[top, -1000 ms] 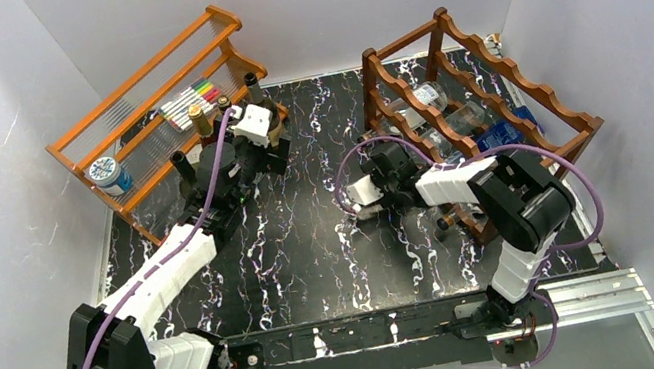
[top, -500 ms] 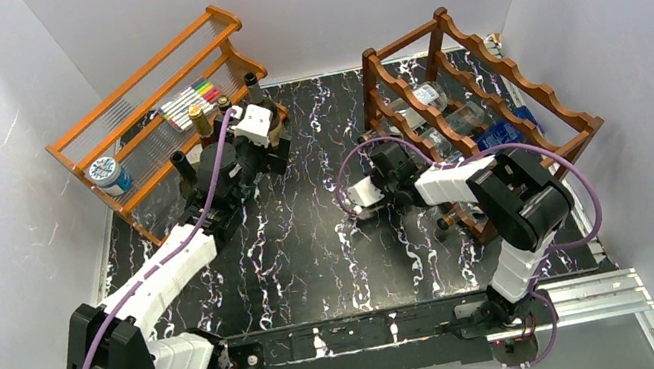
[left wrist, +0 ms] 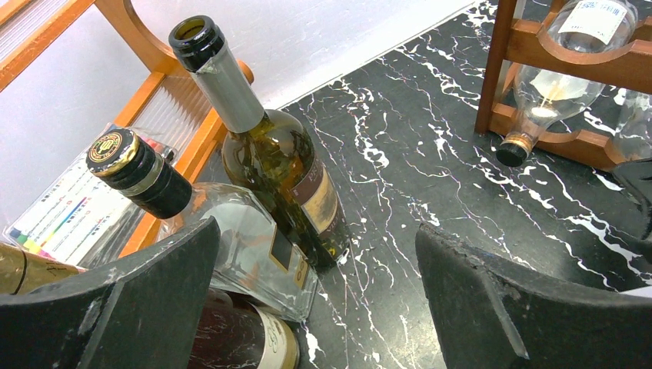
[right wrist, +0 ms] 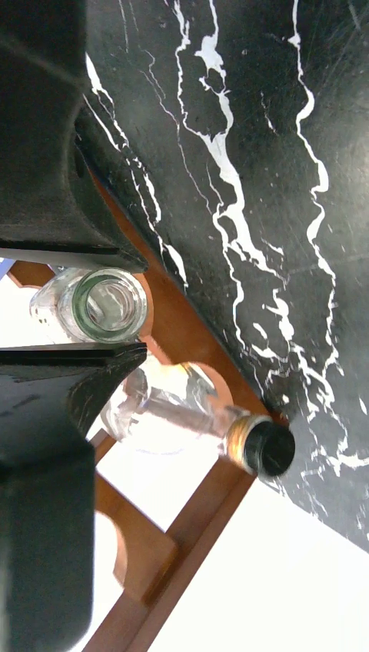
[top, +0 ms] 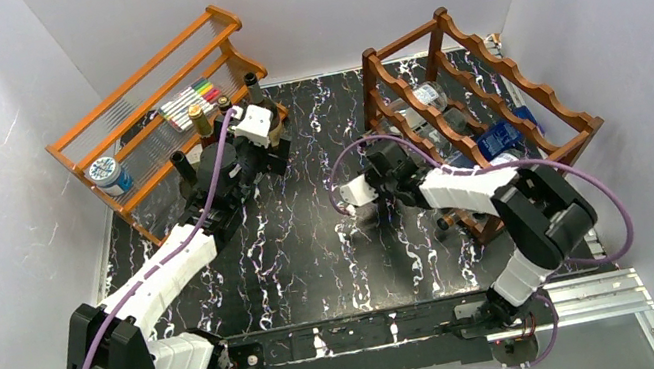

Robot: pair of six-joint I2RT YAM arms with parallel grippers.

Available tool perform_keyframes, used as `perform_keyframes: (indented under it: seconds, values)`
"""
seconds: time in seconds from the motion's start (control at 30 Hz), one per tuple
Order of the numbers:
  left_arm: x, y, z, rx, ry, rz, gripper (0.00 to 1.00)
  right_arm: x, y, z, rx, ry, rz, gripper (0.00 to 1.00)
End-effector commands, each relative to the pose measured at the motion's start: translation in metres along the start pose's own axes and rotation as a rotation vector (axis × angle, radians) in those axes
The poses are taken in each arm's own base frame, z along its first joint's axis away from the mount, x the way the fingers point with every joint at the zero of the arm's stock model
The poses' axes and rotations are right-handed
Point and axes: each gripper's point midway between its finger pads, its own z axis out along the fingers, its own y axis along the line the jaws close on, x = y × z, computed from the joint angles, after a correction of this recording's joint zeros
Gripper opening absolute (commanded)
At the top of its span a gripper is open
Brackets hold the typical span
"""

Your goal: Take the wine bottle off the wine rack

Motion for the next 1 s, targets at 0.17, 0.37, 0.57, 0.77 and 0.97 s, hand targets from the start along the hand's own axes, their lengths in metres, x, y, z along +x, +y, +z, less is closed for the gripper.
perform_keyframes:
  seconds: [0.17, 0.37, 0.57, 0.77, 0.97]
  values:
    - [-0.016, 0.004, -0.003, -0.013, -0.049, 0.010, 0.98, -0.046, -0.054, -0.058, 0.139, -0.198, 0.140, 0.00]
    - [-0.015, 0.002, -0.002, -0.006, -0.045, 0.008, 0.98, -0.080, -0.066, -0.091, 0.158, -0.372, 0.274, 0.00]
    - [-0.015, -0.001, -0.001, 0.008, -0.043, -0.003, 0.98, -0.109, -0.077, -0.127, 0.165, -0.494, 0.332, 0.00]
    - [-0.014, -0.002, -0.002, 0.012, -0.042, -0.003, 0.98, -0.134, -0.091, -0.163, 0.200, -0.597, 0.328, 0.00]
    - [-0.016, -0.003, -0.003, 0.020, -0.053, -0.006, 0.98, -0.145, -0.132, -0.205, 0.295, -0.695, 0.428, 0.00]
